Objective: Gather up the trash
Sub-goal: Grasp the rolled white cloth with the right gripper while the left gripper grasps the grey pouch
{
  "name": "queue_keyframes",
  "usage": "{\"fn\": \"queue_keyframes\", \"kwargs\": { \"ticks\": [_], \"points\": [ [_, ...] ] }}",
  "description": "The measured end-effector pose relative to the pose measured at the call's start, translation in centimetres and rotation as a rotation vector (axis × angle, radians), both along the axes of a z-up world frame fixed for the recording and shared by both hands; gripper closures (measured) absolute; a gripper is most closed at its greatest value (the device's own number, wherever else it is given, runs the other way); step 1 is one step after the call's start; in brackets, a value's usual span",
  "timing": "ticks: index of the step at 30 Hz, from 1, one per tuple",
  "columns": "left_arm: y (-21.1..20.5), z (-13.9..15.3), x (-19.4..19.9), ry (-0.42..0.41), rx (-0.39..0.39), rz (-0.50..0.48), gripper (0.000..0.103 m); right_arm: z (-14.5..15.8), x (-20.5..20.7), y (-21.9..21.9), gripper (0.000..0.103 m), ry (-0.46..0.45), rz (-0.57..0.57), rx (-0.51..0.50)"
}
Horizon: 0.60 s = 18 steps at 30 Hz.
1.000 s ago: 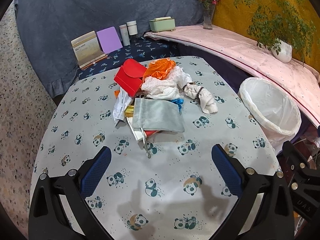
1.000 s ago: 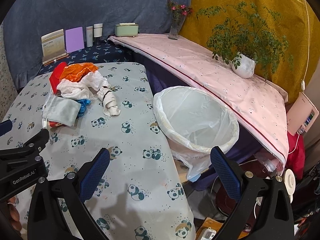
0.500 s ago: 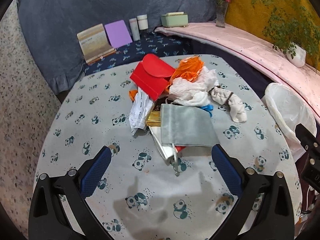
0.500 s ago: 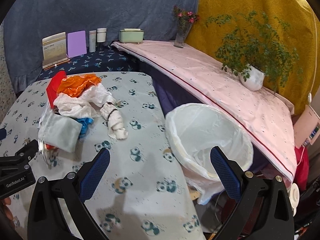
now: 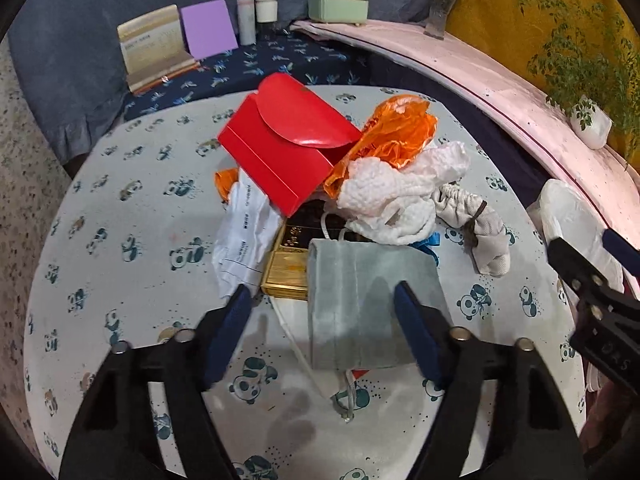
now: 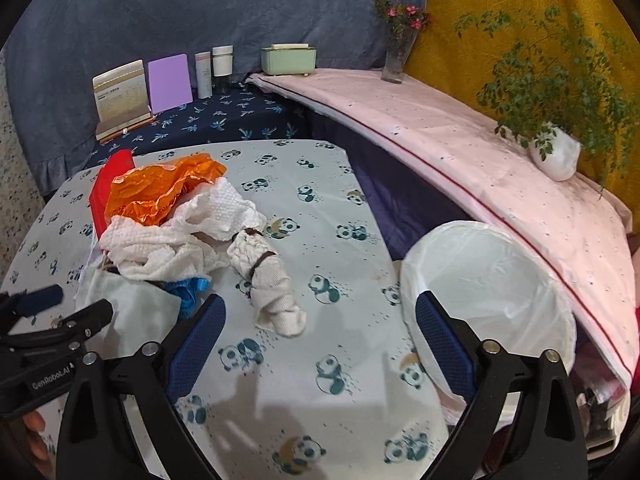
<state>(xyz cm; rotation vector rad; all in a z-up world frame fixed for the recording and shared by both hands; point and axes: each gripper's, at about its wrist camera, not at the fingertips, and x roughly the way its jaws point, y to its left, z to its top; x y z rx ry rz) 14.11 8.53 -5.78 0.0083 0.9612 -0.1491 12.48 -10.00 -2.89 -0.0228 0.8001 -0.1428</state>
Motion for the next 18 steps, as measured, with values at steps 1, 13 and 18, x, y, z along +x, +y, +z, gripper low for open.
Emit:
{"fn": "queue_keyframes", "kwargs": {
  "ticks": [1,13,18],
  "points": [
    [0.0,-0.1,0.1,0.005,-0.002,-0.004,0.051,-0.3,0.6,0.1,0.018,0.008,0.004,0.008],
    [0.6,0.4,-0.2,0.014,-0.057,-0.045,0.097,-5.0,5.8,2.0,0.071,0.127,0.09,0.084],
    [0.4,1.0,-0.8,0.001,-0.06,-0.055,0.098,-5.2,5.6,2.0,0.08,0.126,0.101,0.083]
  ]
}}
